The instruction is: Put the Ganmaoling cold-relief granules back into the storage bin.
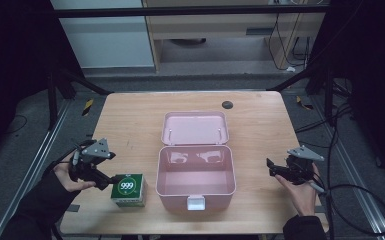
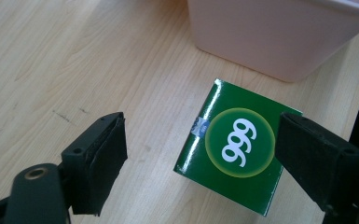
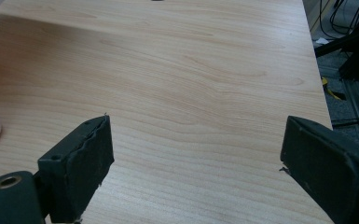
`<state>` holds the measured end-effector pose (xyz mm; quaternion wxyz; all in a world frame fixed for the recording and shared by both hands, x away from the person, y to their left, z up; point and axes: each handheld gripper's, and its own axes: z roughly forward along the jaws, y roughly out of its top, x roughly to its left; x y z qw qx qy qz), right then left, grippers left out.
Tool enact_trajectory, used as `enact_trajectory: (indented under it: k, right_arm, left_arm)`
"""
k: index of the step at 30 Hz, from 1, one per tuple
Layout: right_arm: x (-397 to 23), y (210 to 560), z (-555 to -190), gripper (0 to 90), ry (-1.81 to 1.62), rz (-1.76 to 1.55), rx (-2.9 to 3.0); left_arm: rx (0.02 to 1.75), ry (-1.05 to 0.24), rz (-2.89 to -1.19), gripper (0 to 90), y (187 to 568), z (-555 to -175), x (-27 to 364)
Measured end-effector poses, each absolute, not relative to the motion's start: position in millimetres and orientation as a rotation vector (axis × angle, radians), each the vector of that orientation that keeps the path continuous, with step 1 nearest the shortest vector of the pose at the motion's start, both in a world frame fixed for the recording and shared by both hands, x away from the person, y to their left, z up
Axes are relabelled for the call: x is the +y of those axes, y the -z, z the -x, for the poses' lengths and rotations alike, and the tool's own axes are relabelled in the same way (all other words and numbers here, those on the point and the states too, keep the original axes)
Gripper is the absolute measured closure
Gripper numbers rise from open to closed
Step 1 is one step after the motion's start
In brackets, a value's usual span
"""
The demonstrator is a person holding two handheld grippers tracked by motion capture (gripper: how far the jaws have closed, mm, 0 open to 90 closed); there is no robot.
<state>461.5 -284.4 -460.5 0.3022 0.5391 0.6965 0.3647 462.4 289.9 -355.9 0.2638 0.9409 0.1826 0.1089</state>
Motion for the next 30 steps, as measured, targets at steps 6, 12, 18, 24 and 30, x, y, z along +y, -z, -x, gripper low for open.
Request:
enact_trajectory:
  k: [6, 12, 18, 24, 30]
  right_arm:
    - [-284, 461, -462, 8.9, -0.964, -1.429, 1.854]
    - [-284, 462, -462, 8.5, -0.962, -1.429, 1.863]
    - [-283, 463, -463, 8.0, -0.953, -1.425, 1.877]
    - [-283, 464, -463, 7.6, -0.951, -1.425, 1.882]
    - [-283, 464, -463, 7.5, -0.95, -1.424, 1.883]
  left_arm:
    - [0.446, -0.27, -2.595, 14.7, 361, -463, 282]
    - [0.421, -0.261, -2.619, 13.9, 362, -463, 277]
    - [0.381, -0.244, -2.663, 12.5, 367, -464, 271]
    - [0.358, -0.225, -2.676, 12.1, 370, -463, 267]
    - [0.334, -0.205, -2.715, 10.8, 375, -463, 263]
